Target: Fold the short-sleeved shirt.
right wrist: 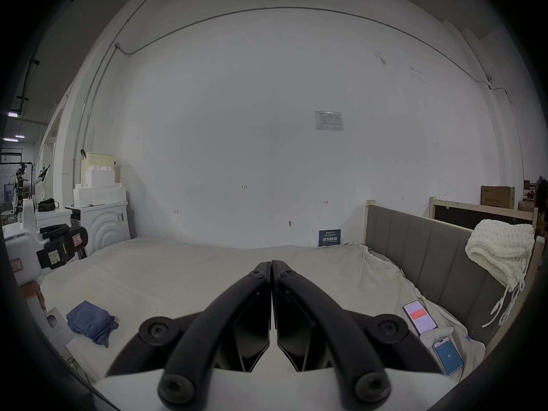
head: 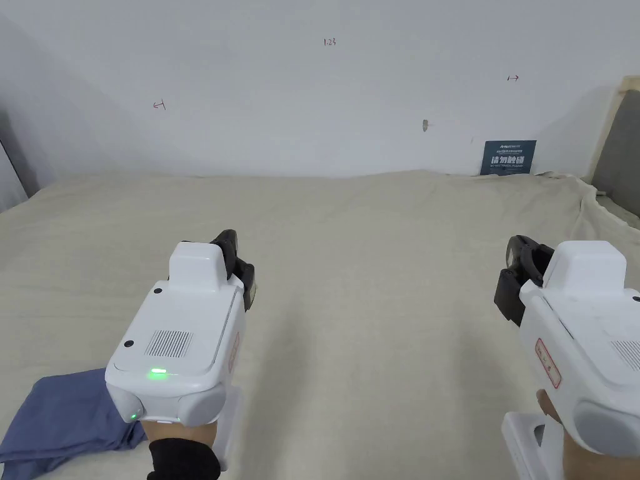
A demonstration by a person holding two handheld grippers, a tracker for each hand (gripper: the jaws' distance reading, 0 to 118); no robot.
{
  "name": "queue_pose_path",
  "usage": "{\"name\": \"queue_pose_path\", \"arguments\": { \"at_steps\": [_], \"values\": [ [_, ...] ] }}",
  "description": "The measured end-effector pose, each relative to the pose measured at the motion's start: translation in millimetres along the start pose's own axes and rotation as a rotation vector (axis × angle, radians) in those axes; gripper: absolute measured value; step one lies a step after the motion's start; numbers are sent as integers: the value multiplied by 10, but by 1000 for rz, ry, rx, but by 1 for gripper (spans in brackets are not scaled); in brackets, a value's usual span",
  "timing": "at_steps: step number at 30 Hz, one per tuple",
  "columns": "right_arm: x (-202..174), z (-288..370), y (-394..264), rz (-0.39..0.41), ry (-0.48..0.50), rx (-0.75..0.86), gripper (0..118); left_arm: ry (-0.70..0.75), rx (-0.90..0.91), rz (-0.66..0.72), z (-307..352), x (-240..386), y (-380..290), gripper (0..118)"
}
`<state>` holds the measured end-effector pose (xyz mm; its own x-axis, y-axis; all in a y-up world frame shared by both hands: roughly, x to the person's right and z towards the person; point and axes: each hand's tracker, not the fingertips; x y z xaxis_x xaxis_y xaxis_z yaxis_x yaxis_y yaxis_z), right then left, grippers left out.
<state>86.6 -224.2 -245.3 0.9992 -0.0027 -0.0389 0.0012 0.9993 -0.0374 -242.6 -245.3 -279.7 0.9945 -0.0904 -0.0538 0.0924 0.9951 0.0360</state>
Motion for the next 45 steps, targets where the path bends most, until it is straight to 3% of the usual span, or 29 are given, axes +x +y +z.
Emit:
{"name": "queue_pose_path", "arguments": {
  "at_steps": [45],
  "values": [
    [-13, 40, 36, 7, 19, 4, 0, -1, 11, -2, 36, -65, 31, 0]
  ]
}}
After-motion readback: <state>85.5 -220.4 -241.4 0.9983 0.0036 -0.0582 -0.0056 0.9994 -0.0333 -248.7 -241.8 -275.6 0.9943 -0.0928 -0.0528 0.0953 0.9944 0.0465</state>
